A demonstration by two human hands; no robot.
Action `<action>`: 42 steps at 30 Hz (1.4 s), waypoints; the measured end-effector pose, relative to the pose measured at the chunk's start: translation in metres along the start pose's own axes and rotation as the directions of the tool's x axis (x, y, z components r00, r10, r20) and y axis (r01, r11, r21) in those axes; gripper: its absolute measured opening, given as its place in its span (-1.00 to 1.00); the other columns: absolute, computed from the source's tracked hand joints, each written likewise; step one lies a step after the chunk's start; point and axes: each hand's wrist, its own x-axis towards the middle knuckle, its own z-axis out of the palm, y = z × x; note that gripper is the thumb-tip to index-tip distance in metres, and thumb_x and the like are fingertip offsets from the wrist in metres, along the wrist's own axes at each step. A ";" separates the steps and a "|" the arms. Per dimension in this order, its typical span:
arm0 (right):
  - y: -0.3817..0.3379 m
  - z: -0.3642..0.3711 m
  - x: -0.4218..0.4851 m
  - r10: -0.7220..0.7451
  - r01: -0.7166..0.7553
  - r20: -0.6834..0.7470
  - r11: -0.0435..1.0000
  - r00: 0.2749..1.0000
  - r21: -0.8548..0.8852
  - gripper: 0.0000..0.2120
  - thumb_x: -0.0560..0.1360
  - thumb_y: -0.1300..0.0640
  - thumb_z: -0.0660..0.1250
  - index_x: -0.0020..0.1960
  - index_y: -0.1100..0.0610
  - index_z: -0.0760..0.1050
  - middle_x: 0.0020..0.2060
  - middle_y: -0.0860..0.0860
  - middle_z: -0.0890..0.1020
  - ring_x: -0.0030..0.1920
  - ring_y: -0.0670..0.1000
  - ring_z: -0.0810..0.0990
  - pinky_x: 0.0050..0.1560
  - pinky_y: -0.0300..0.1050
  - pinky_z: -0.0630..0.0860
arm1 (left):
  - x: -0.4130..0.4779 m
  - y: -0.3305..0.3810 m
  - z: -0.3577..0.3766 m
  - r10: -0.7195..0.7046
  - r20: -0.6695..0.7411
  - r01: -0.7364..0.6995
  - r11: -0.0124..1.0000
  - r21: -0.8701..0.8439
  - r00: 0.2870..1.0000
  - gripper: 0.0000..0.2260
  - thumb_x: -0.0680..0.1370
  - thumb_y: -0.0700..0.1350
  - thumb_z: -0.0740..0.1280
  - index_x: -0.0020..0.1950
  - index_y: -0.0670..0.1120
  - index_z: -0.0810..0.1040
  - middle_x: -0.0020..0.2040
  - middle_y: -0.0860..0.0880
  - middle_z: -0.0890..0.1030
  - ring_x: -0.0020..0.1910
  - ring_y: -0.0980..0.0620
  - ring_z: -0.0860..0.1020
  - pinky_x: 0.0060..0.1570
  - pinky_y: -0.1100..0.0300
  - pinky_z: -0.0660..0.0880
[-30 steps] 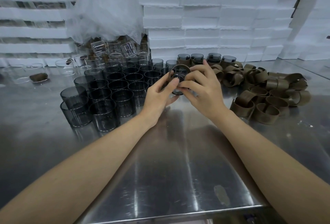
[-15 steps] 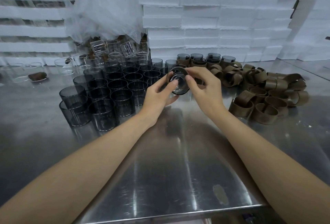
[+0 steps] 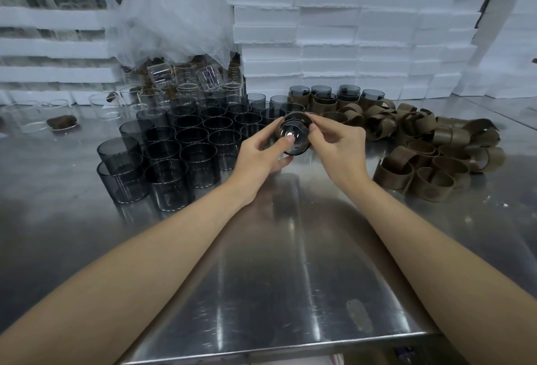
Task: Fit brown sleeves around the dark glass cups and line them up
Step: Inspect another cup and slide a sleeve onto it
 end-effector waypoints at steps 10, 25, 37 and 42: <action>0.003 -0.002 0.001 -0.057 0.058 0.019 0.993 0.998 -0.100 -0.75 0.52 0.33 0.30 0.17 0.25 0.62 -0.04 -0.01 0.69 -0.04 -0.03 0.69 0.06 0.02 0.62 | 0.003 -0.001 0.000 -0.027 -0.015 0.027 1.000 0.015 1.000 -0.63 0.58 -0.27 0.31 0.39 -0.10 0.51 0.27 -0.18 0.57 0.24 -0.06 0.56 0.15 -0.03 0.58; 0.007 -0.010 0.009 -0.139 0.186 0.223 0.960 0.965 -0.208 -0.71 0.58 0.35 0.20 0.24 0.25 0.57 -0.25 0.09 0.64 -0.24 0.21 0.57 -0.13 -0.06 0.50 | 0.001 0.003 0.001 -0.016 -0.015 0.017 0.998 0.059 1.000 -0.61 0.56 -0.28 0.33 0.38 -0.11 0.51 0.27 -0.12 0.59 0.30 -0.08 0.53 0.23 -0.07 0.54; 0.005 -0.010 0.009 -0.134 0.166 0.171 0.967 0.976 -0.191 -0.72 0.57 0.36 0.26 0.27 0.29 0.53 0.02 0.11 0.68 -0.02 0.13 0.69 0.09 -0.02 0.60 | 0.004 0.000 -0.002 0.039 -0.050 -0.039 0.999 0.013 0.998 -0.65 0.56 -0.35 0.30 0.26 -0.01 0.57 0.15 -0.02 0.65 0.16 0.02 0.62 0.09 0.00 0.61; 0.005 -0.011 0.015 0.136 -0.159 0.192 0.981 0.972 0.110 -0.74 0.56 0.25 0.34 0.23 0.18 0.58 0.08 -0.02 0.67 0.12 -0.11 0.63 0.17 -0.20 0.53 | 0.005 0.000 -0.004 0.033 -0.035 -0.035 0.998 -0.057 0.999 -0.64 0.58 -0.34 0.29 0.34 -0.10 0.53 0.25 -0.09 0.61 0.20 -0.02 0.60 0.11 -0.04 0.60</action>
